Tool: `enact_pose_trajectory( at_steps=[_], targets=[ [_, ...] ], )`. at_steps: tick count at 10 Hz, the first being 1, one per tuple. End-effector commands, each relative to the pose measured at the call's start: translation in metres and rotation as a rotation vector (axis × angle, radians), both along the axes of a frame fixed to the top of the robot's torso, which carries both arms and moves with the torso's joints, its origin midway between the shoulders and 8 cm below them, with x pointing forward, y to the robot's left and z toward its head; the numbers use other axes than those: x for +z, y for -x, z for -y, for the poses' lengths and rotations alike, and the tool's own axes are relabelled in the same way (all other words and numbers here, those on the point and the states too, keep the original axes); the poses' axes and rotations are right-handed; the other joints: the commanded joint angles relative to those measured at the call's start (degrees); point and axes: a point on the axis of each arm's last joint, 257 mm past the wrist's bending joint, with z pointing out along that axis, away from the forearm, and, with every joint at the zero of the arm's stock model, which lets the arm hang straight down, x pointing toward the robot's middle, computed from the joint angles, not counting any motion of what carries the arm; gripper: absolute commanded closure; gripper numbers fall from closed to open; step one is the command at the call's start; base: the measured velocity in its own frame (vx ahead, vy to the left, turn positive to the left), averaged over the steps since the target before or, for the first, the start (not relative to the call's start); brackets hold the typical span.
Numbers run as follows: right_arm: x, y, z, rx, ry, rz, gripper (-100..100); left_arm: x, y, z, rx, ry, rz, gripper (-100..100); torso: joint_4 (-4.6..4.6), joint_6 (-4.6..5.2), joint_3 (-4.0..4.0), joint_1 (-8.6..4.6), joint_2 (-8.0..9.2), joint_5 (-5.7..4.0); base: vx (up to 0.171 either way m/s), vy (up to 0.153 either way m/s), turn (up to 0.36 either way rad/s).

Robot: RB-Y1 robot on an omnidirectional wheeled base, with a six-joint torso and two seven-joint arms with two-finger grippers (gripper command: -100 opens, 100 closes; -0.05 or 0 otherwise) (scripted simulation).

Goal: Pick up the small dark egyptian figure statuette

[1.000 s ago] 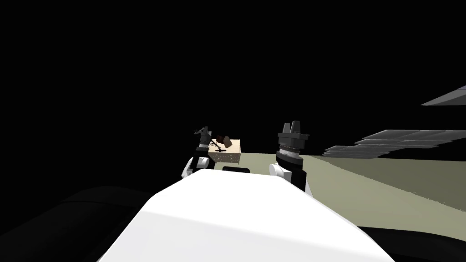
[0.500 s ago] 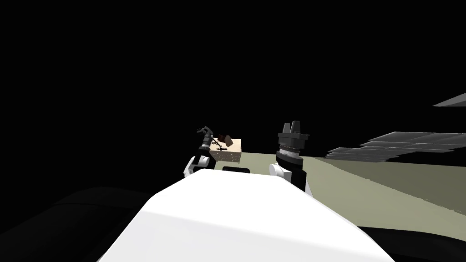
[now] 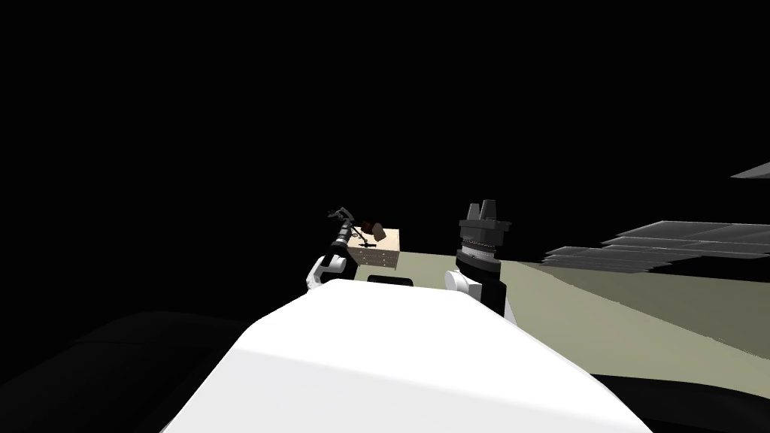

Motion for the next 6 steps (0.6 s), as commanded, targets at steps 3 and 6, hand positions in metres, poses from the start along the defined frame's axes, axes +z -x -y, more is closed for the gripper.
enact_pose_trajectory(
  at_steps=[3, 6],
  targets=[
    [0.000, 0.000, 0.000, 0.000, 0.000, 0.000, 0, -0.056, -0.006, -0.019, 0.031, 0.009, -0.147, -100, -0.01, 0.00, -0.02, 0.00, -0.04, 0.00, -0.009, -0.009, 0.039],
    [0.000, 0.000, 0.000, 0.000, 0.000, 0.000, 0, -0.090, -0.004, -0.030, 0.053, 0.017, -0.242, -100, -0.01, 0.00, -0.03, -0.01, -0.06, 0.00, 0.000, -0.012, 0.015]
  ],
)
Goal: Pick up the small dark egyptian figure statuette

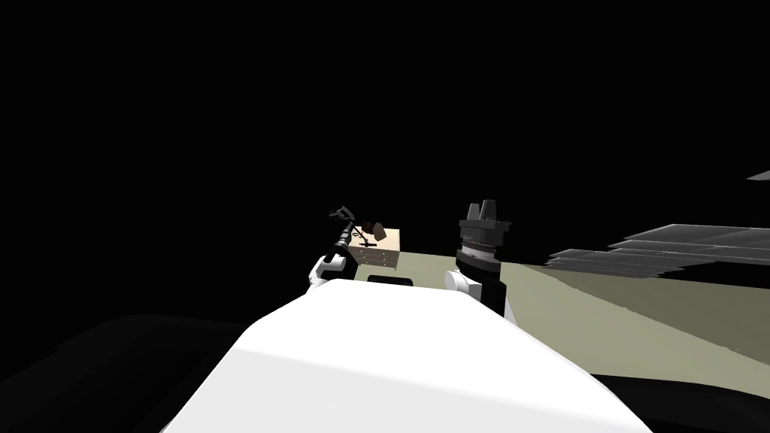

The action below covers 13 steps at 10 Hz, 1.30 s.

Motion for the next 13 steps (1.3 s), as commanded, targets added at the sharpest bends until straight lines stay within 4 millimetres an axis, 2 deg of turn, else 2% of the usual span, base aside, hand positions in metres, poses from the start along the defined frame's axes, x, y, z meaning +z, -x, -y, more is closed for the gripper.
enact_pose_trajectory(
  at_steps=[1, 2, 3, 4, 5, 6, 7, 8, 13],
  targets=[
    [0.000, 0.000, 0.000, 0.000, 0.000, 0.000, 0, -0.025, 0.001, -0.008, 0.018, 0.007, -0.071, -100, 0.00, 0.00, 0.00, 0.00, 0.00, 0.00, 0.008, -0.013, 0.019],
    [0.000, 0.000, 0.000, 0.000, 0.000, 0.000, 0, -0.028, 0.002, -0.008, 0.020, 0.008, -0.078, -100, -0.01, 0.00, -0.01, 0.00, -0.02, 0.00, 0.009, -0.012, 0.008],
    [0.000, 0.000, 0.000, 0.000, 0.000, 0.000, 0, -0.049, 0.004, -0.016, 0.037, 0.015, -0.139, -100, -0.01, 0.00, -0.02, 0.00, -0.03, 0.00, 0.011, -0.016, 0.012],
    [0.000, 0.000, 0.000, 0.000, 0.000, 0.000, 0, -0.050, 0.004, -0.016, 0.038, 0.015, -0.140, -100, -0.01, -0.01, -0.02, 0.00, -0.04, 0.00, 0.011, -0.012, 0.011],
    [0.000, 0.000, 0.000, 0.000, 0.000, 0.000, 0, -0.069, 0.006, -0.023, 0.055, 0.024, -0.198, -100, -0.01, 0.00, -0.02, -0.01, -0.03, 0.00, 0.017, -0.018, 0.006],
    [0.000, 0.000, 0.000, 0.000, 0.000, 0.000, 0, -0.070, 0.007, -0.023, 0.056, 0.024, -0.202, -100, -0.01, 0.00, -0.03, -0.03, -0.05, 0.00, 0.015, -0.019, 0.005],
    [0.000, 0.000, 0.000, 0.000, 0.000, 0.000, 0, -0.089, 0.010, -0.030, 0.074, 0.033, -0.260, -100, -0.01, 0.00, -0.03, -0.03, -0.05, -0.01, 0.020, -0.021, 0.003],
    [0.000, 0.000, 0.000, 0.000, 0.000, 0.000, 0, -0.097, 0.008, -0.034, 0.085, 0.041, -0.287, -100, -0.02, 0.00, -0.04, -0.04, -0.07, -0.01, 0.034, -0.034, 0.002],
    [0.000, 0.000, 0.000, 0.000, 0.000, 0.000, 0, -0.152, 0.027, -0.050, 0.141, 0.079, -0.467, -100, -0.02, 0.00, -0.07, -0.03, -0.11, -0.01, 0.034, -0.026, -0.008]
  ],
)
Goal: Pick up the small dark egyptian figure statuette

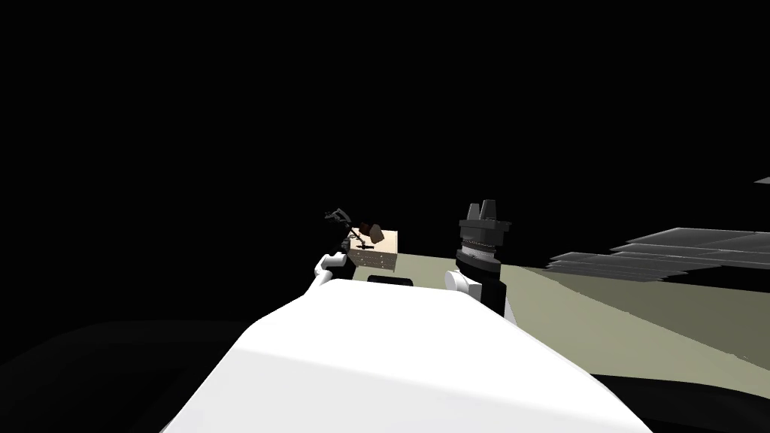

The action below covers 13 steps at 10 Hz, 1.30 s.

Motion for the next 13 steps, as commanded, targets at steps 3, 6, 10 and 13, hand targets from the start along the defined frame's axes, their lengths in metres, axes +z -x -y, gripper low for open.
enact_pose_trajectory(
  at_steps=[3, 6, 10, 13],
  targets=[
    [0.000, 0.000, 0.000, 0.000, 0.000, 0.000, 0, -0.027, 0.014, -0.006, 0.031, 0.021, -0.095, -100, 0.01, 0.00, 0.01, 0.02, 0.02, 0.00, 0.038, -0.025, -0.009],
    [0.000, 0.000, 0.000, 0.000, 0.000, 0.000, 0, -0.052, 0.027, -0.011, 0.064, 0.048, -0.186, -100, 0.00, 0.00, -0.02, 0.01, -0.04, 0.00, 0.049, -0.028, -0.022],
    [0.000, 0.000, 0.000, 0.000, 0.000, 0.000, 0, -0.080, 0.044, -0.011, 0.103, 0.086, -0.296, -100, 0.01, 0.00, 0.01, 0.04, 0.02, 0.00, 0.046, -0.026, -0.024],
    [0.000, 0.000, 0.000, 0.000, 0.000, 0.000, 0, -0.100, 0.060, -0.008, 0.132, 0.120, -0.384, -100, -0.02, 0.00, -0.05, -0.03, -0.08, -0.02, 0.068, -0.039, -0.032]
  ],
)
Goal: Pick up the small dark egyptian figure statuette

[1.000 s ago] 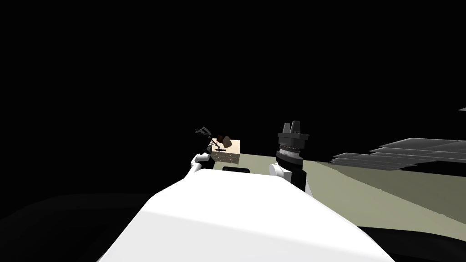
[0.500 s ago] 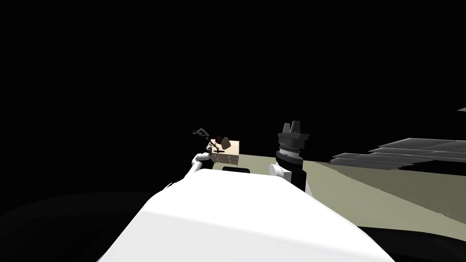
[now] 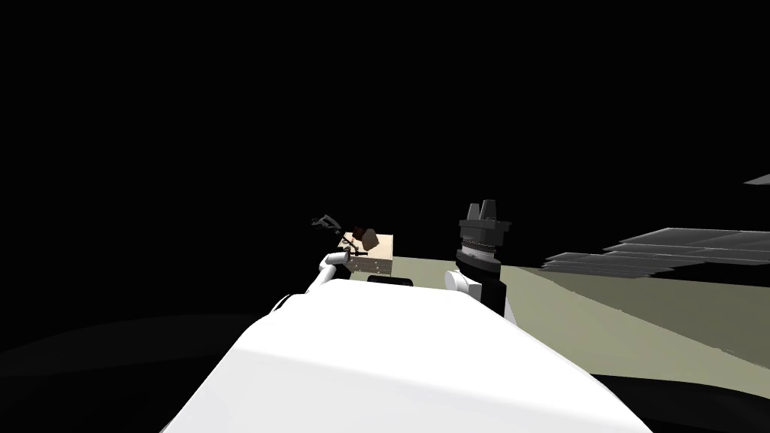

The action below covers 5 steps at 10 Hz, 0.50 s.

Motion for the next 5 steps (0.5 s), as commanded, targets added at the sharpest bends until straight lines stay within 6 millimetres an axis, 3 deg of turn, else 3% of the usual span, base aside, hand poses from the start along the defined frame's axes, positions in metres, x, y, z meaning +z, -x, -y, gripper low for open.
enact_pose_trajectory(
  at_steps=[1, 4, 5],
  targets=[
    [0.0000, 0.0000, 0.0000, 0.000, 0.000, 0.000, 0, -0.0086, 0.0079, 0.0038, 0.013, 0.017, -0.040, -100, 0.00, 0.00, 0.00, 0.00, 0.00, 0.00, 0.061, -0.023, -0.026],
    [0.0000, 0.0000, 0.0000, 0.000, 0.000, 0.000, 0, -0.0157, 0.0133, 0.0049, 0.024, 0.029, -0.068, -100, 0.00, 0.09, 0.00, 0.02, 0.00, 0.07, 0.042, -0.022, -0.015],
    [0.0000, 0.0000, 0.0000, 0.000, 0.000, 0.000, 0, -0.0162, 0.0139, 0.0052, 0.025, 0.030, -0.071, 0, 0.02, 0.10, 0.04, 0.08, 0.08, 0.09, 0.000, 0.000, 0.000]
  ],
)
